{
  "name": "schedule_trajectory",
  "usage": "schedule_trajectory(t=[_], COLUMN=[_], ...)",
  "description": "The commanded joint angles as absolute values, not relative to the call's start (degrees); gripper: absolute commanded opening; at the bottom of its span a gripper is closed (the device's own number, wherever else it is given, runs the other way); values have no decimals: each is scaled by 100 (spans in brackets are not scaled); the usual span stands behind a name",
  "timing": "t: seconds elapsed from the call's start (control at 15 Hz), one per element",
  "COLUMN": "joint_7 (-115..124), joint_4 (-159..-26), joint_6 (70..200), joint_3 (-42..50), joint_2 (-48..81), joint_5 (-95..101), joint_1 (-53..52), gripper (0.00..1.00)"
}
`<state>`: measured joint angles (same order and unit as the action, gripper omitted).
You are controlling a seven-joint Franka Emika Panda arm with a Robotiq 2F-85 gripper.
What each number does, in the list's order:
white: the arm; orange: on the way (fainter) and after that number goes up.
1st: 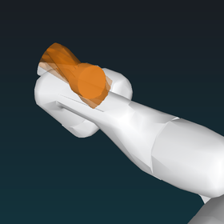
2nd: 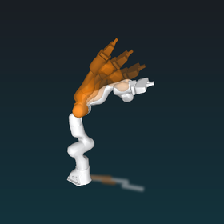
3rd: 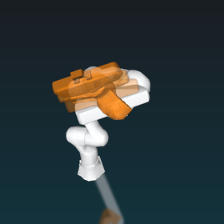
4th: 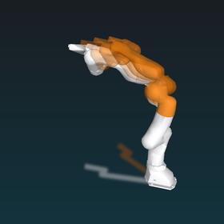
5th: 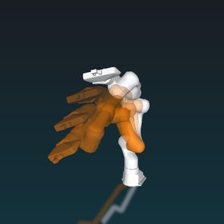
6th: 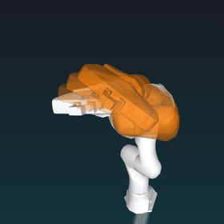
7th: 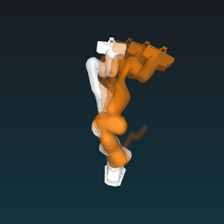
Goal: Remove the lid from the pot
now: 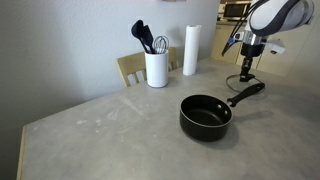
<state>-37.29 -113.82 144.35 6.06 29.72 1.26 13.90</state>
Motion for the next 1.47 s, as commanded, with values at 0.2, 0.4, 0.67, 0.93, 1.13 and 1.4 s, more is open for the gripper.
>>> schedule_trajectory(t=[0.2, 0.4, 0.67, 0.93, 1.13, 1.4], joint_7=[-3272, -3137, -3078, -3229, -3229, -3193], joint_4=[-11383, -11362, -11318, -11226, -11226, -11247], joint_6=[14498, 14481, 14352, 13995, 14001, 14171], joint_3=[434, 397, 307, 37, -38, -45], joint_2=[3068, 3104, 3114, 3134, 3146, 3157], joint_5=[378, 351, 220, -250, -494, -617], joint_1=[1439, 1464, 1551, 1806, 1898, 1939], gripper=[14, 14, 14, 14, 14, 14])
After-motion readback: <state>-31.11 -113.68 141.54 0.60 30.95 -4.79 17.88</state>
